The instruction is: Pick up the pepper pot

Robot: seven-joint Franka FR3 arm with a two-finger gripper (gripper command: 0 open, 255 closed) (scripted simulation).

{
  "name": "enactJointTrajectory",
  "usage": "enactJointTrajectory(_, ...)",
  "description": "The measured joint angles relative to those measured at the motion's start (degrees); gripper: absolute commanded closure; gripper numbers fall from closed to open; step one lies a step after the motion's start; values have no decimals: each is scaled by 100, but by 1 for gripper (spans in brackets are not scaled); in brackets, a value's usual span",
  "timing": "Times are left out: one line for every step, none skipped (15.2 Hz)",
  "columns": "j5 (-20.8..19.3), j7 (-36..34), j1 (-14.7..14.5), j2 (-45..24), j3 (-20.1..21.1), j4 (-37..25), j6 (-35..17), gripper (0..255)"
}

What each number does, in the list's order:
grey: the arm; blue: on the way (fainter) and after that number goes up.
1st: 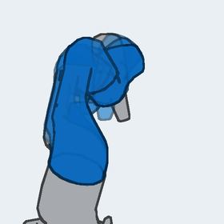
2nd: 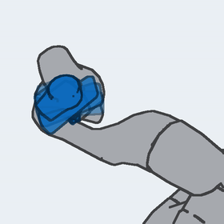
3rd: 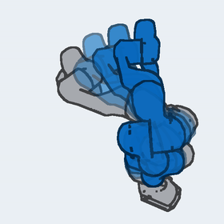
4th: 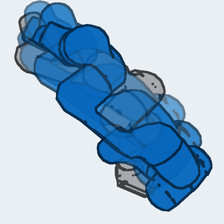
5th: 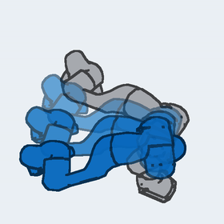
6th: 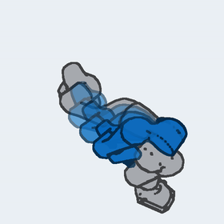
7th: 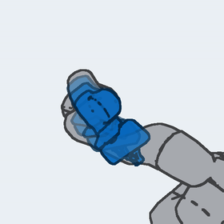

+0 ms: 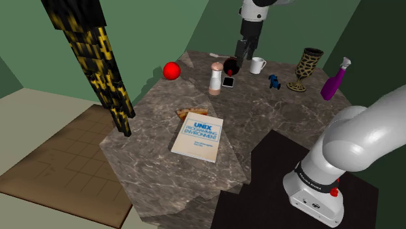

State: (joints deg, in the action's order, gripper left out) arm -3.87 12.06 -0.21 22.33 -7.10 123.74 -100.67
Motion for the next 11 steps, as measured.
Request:
enactJointTrajectory(10, 98, -3, -251, -49, -201, -31, 0)
enactJointTrajectory(22, 200, 0, -515, -103, -348, -125, 0)
enactJointTrajectory(42, 293, -3, -755, -140, -600, -86, 0)
enactJointTrajectory(70, 355, -14, -996, -158, -761, -143, 0)
enactJointTrajectory(90, 457, -3, -1208, -201, -907, -187, 0)
enactJointTrajectory(122, 544, -1, -1458, -229, -1158, -163, 0)
enactJointTrajectory(162, 634, 3, -1739, -254, -1471, -106, 0)
enactJointTrajectory(192, 745, 24, -1969, -290, -1673, -112, 0)
enactJointTrajectory(237, 835, 37, -2250, -311, -1935, -107, 0)
enactJointTrajectory(265, 923, 56, -2445, -329, -2109, -99, 0)
enactJointTrajectory(310, 990, 68, -2719, -335, -2390, -70, 0)
